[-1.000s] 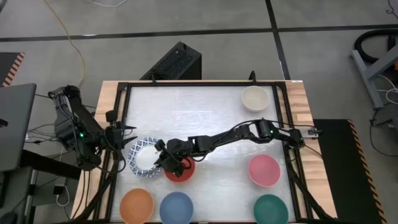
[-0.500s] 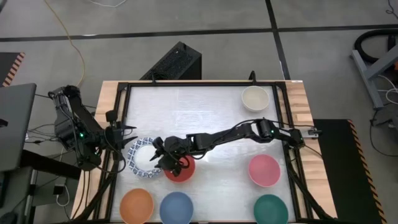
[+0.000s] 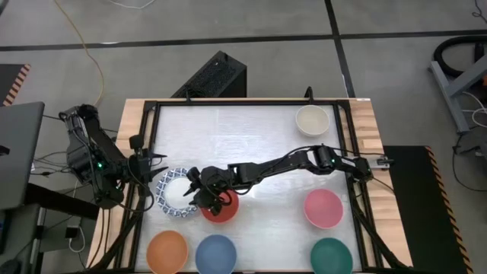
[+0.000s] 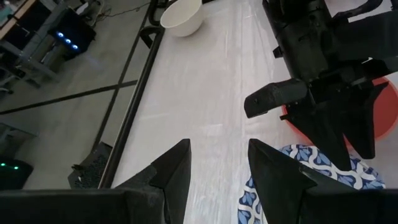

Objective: Nest bowls inside each other
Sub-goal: Stack the orange bowl into the blue patterned bowl

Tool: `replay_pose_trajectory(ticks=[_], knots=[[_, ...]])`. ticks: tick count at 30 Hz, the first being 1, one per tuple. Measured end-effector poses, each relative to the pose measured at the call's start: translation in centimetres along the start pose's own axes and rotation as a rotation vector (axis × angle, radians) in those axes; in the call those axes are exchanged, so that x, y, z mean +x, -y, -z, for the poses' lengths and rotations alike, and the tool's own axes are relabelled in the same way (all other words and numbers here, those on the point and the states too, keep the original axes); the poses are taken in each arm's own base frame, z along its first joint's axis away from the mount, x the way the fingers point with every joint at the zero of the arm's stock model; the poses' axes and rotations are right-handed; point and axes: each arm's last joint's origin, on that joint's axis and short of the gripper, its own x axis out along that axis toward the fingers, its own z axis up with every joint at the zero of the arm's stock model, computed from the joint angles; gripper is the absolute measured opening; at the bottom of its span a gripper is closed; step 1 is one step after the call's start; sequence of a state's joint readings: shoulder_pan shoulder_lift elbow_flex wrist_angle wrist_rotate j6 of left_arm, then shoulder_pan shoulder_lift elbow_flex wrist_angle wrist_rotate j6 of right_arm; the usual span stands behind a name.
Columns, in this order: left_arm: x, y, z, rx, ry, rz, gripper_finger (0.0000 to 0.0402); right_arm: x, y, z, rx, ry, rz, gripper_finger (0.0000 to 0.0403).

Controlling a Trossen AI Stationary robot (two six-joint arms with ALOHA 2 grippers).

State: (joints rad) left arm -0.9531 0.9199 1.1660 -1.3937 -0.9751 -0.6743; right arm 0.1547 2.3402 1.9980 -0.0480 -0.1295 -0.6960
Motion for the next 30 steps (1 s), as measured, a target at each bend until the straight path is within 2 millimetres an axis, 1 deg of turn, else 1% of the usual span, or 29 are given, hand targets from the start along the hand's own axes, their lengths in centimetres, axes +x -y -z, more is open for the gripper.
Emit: replay_pose_trajectory(ticks=[6, 10, 13, 17, 21, 23, 26, 30], knots=[[0.0, 0.0, 0.0, -0.005, 0.006, -0.003, 0.0151, 0.0, 0.0, 0.0, 0.001, -0.002, -0.001, 0.0187], [0.5, 0.8, -0.1, -0.011, 0.094, -0.047, 0.0151, -0.5, 0.1, -0.1, 0.023, -0.045, -0.007, 0.0190], [1.1, 1.9, 0.9, 0.006, 0.134, -0.020, 0.0151, -1.3, 0.5, -0.5, 0.026, -0.060, -0.014, 0.0194], [2.4, 2.8, 3.1, -0.022, 0.184, 0.002, 0.0151, -1.8, 1.3, -0.3, 0.031, -0.073, -0.013, 0.0198], [3.2, 2.7, 5.0, -0.107, 0.225, 0.051, 0.0151, -2.3, 2.1, 0.1, 0.031, -0.090, -0.007, 0.0199], [3.5, 2.6, 5.7, -0.137, 0.238, 0.068, 0.0151, -3.0, 2.6, -0.1, 0.034, -0.099, -0.006, 0.0199], [3.6, 2.2, 6.4, -0.170, 0.274, 0.078, 0.0151, -3.9, 3.5, -0.5, 0.030, -0.099, 0.006, 0.0199], [3.8, 2.1, 6.9, -0.192, 0.332, 0.100, 0.0151, -4.7, 3.7, -0.5, 0.052, -0.137, -0.016, 0.0199]])
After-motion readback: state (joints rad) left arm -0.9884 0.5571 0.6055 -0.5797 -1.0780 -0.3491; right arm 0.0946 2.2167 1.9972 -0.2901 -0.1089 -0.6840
